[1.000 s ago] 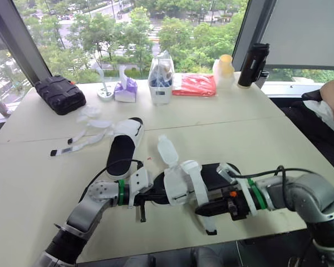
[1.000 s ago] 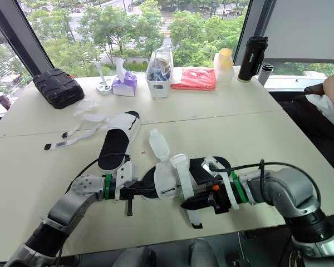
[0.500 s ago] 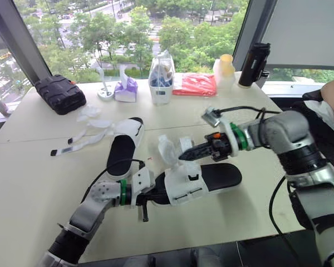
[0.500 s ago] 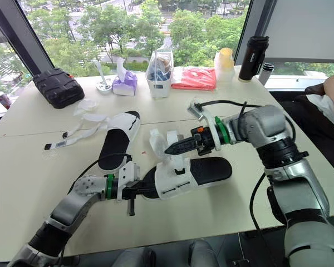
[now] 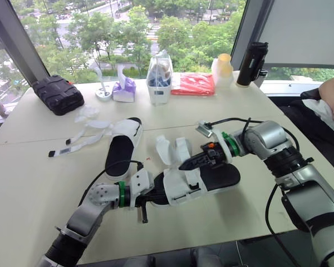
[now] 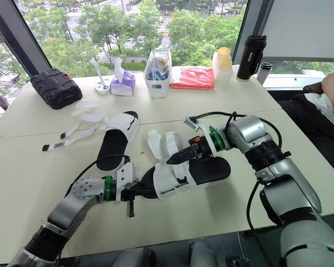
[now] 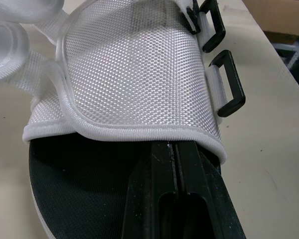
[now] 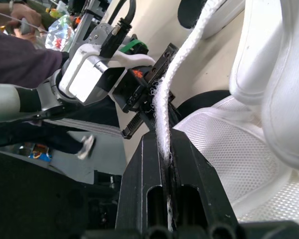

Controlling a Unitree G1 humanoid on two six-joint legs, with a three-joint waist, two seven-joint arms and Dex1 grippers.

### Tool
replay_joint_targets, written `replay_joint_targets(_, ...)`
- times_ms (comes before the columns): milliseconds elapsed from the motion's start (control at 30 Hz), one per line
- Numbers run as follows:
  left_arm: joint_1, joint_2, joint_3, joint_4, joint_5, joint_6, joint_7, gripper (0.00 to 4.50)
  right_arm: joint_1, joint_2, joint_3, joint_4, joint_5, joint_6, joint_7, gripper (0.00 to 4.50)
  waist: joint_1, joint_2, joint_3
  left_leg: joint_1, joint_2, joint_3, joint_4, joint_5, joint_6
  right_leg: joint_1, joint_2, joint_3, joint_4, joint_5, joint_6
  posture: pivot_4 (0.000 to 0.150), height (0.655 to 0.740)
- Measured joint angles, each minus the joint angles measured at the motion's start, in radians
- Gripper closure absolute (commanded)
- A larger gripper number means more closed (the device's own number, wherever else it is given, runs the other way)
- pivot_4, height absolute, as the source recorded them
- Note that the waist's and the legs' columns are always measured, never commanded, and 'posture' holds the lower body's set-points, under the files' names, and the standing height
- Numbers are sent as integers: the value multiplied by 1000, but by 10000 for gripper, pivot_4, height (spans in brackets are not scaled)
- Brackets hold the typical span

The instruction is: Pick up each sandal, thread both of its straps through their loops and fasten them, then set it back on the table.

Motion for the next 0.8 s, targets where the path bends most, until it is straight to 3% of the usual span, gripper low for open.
replay_joint_targets(800,9,0,-1,-2,0,-7,10,45000,-15,32,-21,-51,22,123,28,43647,0,0,0,0,0,0,0,0,0,0,0,0,0,0,0,1500,7400)
